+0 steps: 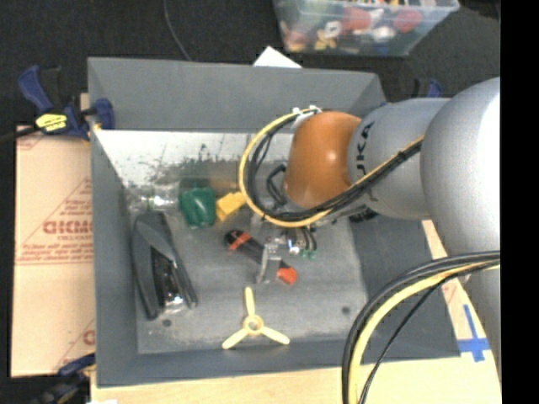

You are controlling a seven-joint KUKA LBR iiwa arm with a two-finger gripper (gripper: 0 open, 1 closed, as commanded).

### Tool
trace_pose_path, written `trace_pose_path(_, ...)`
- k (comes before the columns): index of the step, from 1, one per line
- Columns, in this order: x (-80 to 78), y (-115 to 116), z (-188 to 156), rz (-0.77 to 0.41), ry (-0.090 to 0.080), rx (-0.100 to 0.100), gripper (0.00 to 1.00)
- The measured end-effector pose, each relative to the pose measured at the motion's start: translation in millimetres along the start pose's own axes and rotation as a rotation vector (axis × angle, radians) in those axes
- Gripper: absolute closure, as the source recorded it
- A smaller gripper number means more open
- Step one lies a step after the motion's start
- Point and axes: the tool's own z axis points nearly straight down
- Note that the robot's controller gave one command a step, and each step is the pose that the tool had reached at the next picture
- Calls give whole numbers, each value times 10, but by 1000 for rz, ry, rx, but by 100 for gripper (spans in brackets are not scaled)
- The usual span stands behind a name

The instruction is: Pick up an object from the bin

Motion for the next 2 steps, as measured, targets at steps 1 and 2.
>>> trace_pose_path(1, 73, 1, -18, 68, 12, 2, 100)
trace_pose_path(2, 73, 1, -18, 68, 12, 2, 100)
